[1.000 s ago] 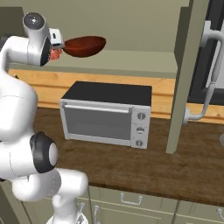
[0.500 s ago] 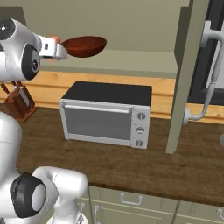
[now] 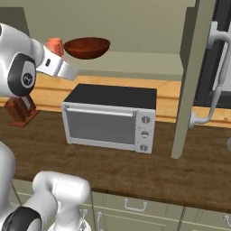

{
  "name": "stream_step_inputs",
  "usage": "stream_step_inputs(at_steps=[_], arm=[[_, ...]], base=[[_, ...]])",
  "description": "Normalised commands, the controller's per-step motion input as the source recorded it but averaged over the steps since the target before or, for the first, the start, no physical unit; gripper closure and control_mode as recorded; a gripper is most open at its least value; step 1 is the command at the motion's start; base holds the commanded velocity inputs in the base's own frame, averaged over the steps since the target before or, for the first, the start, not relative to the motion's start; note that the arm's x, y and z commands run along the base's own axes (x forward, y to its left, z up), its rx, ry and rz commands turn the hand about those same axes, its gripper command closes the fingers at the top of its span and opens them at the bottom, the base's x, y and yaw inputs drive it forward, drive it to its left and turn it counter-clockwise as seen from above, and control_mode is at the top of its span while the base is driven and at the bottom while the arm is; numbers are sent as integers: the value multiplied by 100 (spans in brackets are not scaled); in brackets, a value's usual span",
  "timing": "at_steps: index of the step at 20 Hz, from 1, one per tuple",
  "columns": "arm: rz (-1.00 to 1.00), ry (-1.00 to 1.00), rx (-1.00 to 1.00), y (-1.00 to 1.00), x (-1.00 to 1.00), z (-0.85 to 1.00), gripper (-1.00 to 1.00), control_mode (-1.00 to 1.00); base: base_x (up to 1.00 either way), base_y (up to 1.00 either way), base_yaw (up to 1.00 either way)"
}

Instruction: Gather all objects into one cabinet and sort the glasses and bowls to opposite sides.

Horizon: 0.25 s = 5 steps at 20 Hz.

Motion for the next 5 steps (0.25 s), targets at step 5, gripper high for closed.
stream_step_inputs(at_steps=[5], arm=[[-2, -1, 0, -11, -7, 0, -100, -100]], base=[[0, 0, 0]])
